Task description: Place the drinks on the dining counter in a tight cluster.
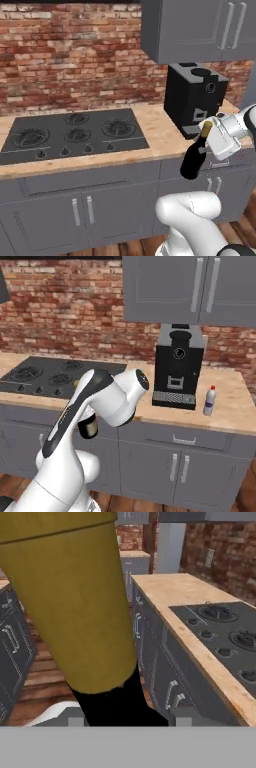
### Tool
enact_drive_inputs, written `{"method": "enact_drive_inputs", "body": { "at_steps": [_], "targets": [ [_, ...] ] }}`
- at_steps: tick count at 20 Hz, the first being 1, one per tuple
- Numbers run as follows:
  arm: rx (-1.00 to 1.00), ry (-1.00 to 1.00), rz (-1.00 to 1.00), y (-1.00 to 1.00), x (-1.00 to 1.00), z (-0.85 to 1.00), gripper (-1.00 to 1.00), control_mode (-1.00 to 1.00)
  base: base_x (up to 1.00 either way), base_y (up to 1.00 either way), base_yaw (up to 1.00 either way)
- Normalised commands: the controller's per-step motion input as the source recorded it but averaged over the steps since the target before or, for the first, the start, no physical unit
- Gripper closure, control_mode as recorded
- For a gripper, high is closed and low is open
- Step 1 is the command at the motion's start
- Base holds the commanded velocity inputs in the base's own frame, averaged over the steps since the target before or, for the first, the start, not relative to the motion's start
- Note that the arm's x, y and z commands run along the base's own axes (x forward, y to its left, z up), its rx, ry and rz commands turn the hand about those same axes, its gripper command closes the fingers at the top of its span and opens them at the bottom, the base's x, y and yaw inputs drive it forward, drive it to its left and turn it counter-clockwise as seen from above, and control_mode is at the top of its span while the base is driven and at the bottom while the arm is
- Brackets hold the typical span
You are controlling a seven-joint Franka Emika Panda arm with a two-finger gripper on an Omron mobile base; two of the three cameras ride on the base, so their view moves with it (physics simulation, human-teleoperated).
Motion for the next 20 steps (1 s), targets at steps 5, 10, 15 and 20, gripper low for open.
{"method": "enact_drive_inputs", "body": {
  "at_steps": [5, 10, 15, 20],
  "targets": [
    [0.0, 0.0, 0.0, 0.0, 0.0, 0.0, 1.0, 1.0, -0.4, 0.33, 0.79],
    [0.0, 0.0, 0.0, 0.0, 0.0, 0.0, 1.0, 1.0, -0.22, 0.04, 0.87],
    [0.0, 0.0, 0.0, 0.0, 0.0, 0.0, 1.0, 1.0, -0.23, 0.0, 0.94],
    [0.0, 0.0, 0.0, 0.0, 0.0, 0.0, 1.0, 1.0, -0.19, 0.0, 0.96]
  ]
}}
